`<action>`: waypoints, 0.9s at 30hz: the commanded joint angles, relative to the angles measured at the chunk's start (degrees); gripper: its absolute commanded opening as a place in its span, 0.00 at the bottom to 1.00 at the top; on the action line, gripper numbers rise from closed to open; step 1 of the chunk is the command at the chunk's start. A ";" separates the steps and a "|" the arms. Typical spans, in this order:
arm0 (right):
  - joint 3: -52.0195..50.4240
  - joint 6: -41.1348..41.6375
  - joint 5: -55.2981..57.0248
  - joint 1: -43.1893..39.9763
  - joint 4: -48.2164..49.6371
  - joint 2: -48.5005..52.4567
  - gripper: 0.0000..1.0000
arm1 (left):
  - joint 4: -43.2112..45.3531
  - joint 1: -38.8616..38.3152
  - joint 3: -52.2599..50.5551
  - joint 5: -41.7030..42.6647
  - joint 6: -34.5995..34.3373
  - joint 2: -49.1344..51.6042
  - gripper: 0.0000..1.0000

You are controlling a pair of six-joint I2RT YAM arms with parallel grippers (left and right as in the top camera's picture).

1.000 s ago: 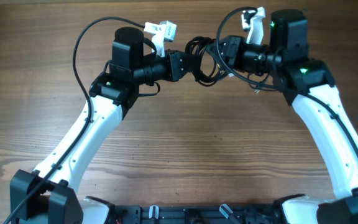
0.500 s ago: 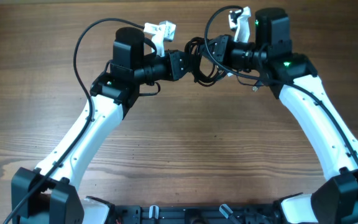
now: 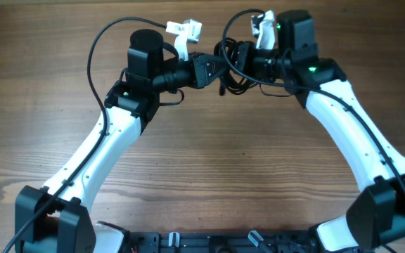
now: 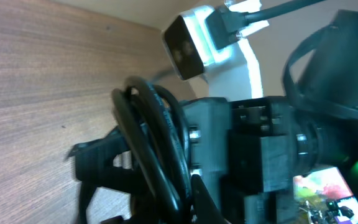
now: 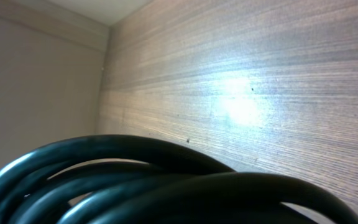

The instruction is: Untangle cables

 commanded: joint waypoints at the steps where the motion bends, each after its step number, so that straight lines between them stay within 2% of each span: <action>1: -0.04 -0.24 1.49 -0.61 -0.09 -0.17 0.04 | -1.99 -0.24 1.18 2.80 -0.39 -1.40 0.04; 5: -0.04 -1.55 -0.90 -3.61 -0.37 -5.09 0.04 | -11.87 0.79 1.18 -8.37 -0.37 -1.40 0.04; 9: -0.04 -1.70 -7.69 -7.80 -0.44 -9.64 0.04 | -16.44 0.85 1.18 -13.77 -0.35 -1.40 0.04; 17: -0.04 -0.96 -18.43 -18.23 -0.63 -13.66 0.04 | -19.04 0.85 1.18 -14.19 0.13 -1.40 0.04; 27: -0.04 3.10 -20.37 -34.47 1.36 -13.42 0.04 | -25.20 0.85 1.18 -14.47 6.36 -1.40 0.04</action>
